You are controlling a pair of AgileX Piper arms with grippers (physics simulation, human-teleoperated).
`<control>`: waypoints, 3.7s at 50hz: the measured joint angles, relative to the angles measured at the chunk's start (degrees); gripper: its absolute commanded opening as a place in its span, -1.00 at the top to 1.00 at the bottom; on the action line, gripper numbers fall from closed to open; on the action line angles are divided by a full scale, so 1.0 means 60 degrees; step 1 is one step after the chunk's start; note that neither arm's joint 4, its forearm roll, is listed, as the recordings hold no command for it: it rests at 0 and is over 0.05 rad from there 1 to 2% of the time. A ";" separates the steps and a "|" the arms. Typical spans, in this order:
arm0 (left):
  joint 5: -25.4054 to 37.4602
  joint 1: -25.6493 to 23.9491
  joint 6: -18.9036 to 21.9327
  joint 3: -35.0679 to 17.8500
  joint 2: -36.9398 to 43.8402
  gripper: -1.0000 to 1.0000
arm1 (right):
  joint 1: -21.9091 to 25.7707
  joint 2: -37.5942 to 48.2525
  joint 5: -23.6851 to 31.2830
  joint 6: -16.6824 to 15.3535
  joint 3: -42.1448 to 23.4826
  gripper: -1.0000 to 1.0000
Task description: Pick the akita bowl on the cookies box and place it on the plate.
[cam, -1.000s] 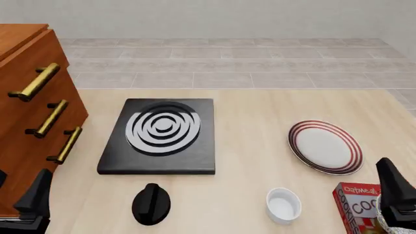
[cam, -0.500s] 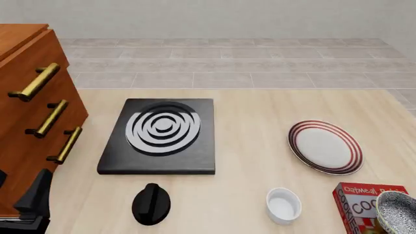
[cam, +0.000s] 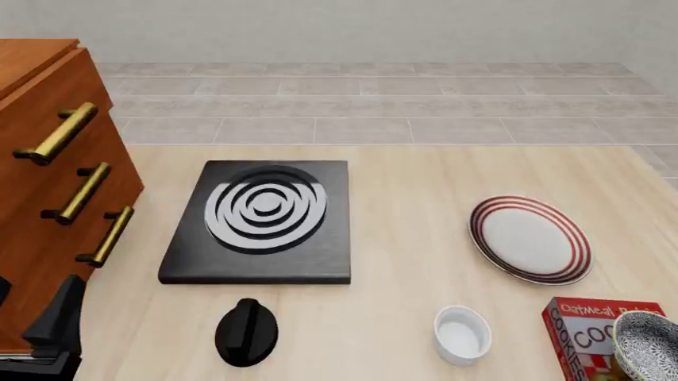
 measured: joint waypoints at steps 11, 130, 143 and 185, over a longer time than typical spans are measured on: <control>0.0000 0.0000 0.0000 0.0000 0.0000 -1.00 | -0.0710 0.0022 0.0440 -0.0137 0.0002 -1.00; 0.0000 0.0000 0.0000 0.0000 0.0000 -1.00 | -0.2051 0.1941 -0.3604 0.0714 0.5250 -1.00; 0.0000 0.0000 0.0000 0.0000 0.0000 -1.00 | -0.2179 0.2224 -0.3977 0.0687 0.5412 -1.00; 0.0000 0.0000 0.0000 0.0000 0.0000 -1.00 | -0.2450 0.3245 -0.5280 0.0651 0.6037 -1.00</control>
